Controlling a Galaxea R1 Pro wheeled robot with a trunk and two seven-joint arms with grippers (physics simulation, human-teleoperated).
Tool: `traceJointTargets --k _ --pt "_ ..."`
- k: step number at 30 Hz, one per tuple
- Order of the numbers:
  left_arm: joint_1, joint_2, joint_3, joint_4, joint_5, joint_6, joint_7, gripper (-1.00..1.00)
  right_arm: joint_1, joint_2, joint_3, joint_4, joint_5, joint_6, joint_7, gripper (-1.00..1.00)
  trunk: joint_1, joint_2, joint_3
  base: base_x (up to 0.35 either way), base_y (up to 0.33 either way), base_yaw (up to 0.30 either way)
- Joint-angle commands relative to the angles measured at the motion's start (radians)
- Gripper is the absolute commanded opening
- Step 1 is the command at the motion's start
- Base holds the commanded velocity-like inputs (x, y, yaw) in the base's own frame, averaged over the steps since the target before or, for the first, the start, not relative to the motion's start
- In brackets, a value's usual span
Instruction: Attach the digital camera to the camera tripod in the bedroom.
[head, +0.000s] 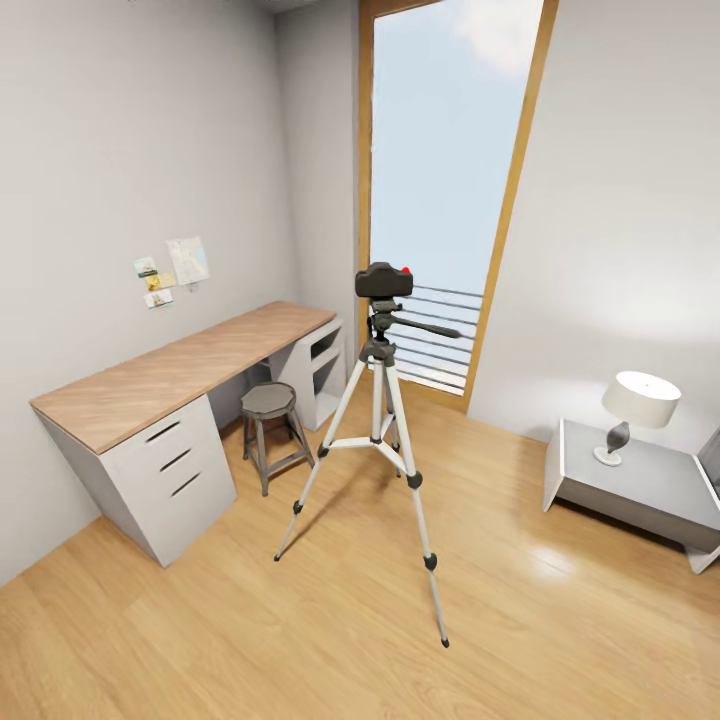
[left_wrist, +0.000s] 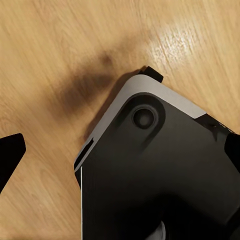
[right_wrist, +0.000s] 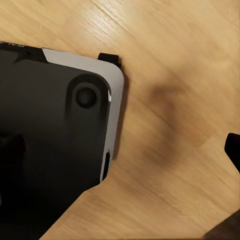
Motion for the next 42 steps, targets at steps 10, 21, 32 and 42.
traceJointTargets --k 10,21,32,42 --pt "-0.001 0.003 -0.008 -0.001 0.007 0.001 0.003 1.00 0.032 0.013 0.002 0.002 0.003 -0.011 0.001 1.00 0.001 -0.002 -0.002 0.000 0.000 0.000" --pt "-0.001 0.003 -0.008 0.000 0.007 -0.044 0.003 1.00 0.039 0.022 0.001 0.003 0.002 -0.003 0.001 1.00 0.001 -0.002 -0.002 0.000 0.000 0.000" --pt "-0.001 0.001 -0.008 0.000 0.006 -0.063 0.003 1.00 0.039 0.030 0.001 0.002 0.002 0.001 0.001 1.00 0.001 -0.002 0.011 0.000 0.000 0.000" --pt "-0.001 0.000 -0.009 -0.002 0.004 -0.066 0.003 1.00 0.039 0.031 -0.001 0.002 -0.014 -0.001 0.000 1.00 0.001 -0.002 0.026 0.000 0.000 0.000"
